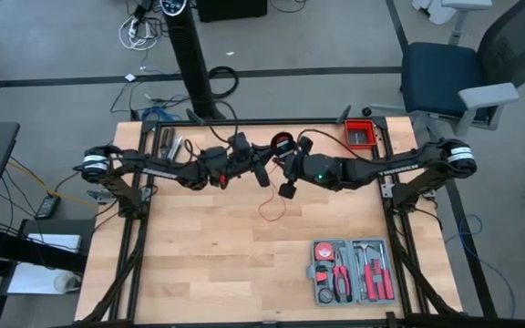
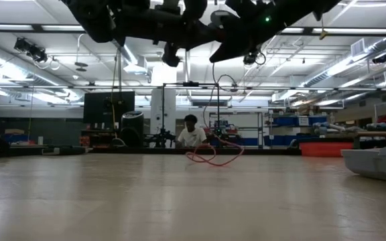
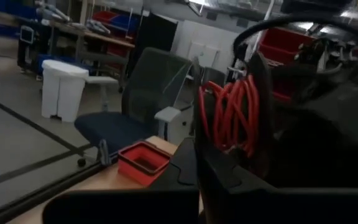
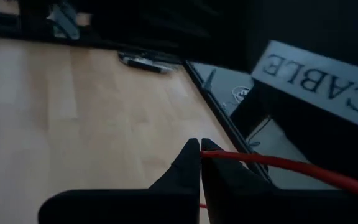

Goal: Coil cords
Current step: Coil the wire

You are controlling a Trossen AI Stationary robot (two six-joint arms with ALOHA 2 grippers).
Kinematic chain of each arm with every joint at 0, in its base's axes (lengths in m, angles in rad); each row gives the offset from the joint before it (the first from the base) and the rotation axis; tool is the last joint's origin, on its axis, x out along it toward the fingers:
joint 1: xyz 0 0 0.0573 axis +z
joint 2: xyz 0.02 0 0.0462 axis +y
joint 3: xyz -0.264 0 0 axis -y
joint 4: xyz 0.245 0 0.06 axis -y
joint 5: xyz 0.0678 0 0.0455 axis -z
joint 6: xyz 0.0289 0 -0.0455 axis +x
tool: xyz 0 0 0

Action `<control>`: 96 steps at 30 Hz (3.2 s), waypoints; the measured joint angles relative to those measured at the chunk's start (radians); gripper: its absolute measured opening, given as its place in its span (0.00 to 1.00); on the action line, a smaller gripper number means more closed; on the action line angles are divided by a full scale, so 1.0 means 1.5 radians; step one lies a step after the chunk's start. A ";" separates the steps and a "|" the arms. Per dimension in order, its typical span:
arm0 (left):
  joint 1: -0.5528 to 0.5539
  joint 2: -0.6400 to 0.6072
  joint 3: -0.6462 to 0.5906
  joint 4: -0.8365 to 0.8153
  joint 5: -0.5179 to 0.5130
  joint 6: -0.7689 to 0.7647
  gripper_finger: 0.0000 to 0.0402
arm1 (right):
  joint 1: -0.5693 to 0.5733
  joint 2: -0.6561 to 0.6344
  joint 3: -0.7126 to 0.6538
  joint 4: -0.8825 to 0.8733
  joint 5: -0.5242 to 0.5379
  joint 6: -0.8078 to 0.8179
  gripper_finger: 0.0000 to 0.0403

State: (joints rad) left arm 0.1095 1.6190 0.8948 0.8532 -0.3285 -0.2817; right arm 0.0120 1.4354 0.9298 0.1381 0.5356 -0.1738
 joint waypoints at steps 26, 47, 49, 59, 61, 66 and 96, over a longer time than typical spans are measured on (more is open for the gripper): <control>0.001 -0.025 -0.002 -0.050 0.012 0.049 0.00 | 0.037 -0.221 -0.003 -0.417 0.013 0.132 0.17; 0.001 -0.042 -0.001 -0.087 0.159 0.233 0.00 | 0.060 -0.299 -0.063 -0.066 -0.144 -0.009 0.20; 0.001 -0.042 -0.001 -0.081 0.166 0.234 0.00 | 0.056 -0.287 -0.063 -0.058 -0.145 -0.015 0.20; 0.001 -0.042 -0.001 -0.084 0.195 0.237 0.00 | 0.052 -0.248 -0.063 -0.020 -0.149 -0.043 0.21; 0.001 -0.042 -0.001 -0.082 0.196 0.237 0.00 | 0.052 -0.245 -0.063 -0.016 -0.149 -0.043 0.21; 0.001 -0.042 -0.001 -0.072 0.199 0.223 0.00 | 0.051 -0.244 -0.063 -0.023 -0.150 -0.039 0.20; 0.008 -0.060 0.000 -0.129 0.249 0.203 0.29 | 0.036 -0.303 -0.070 -0.006 -0.146 -0.004 0.01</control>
State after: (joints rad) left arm 0.1223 1.5291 0.8951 0.6601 0.0450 0.0224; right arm 0.0653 0.9809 0.8243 0.1298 0.3168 -0.1804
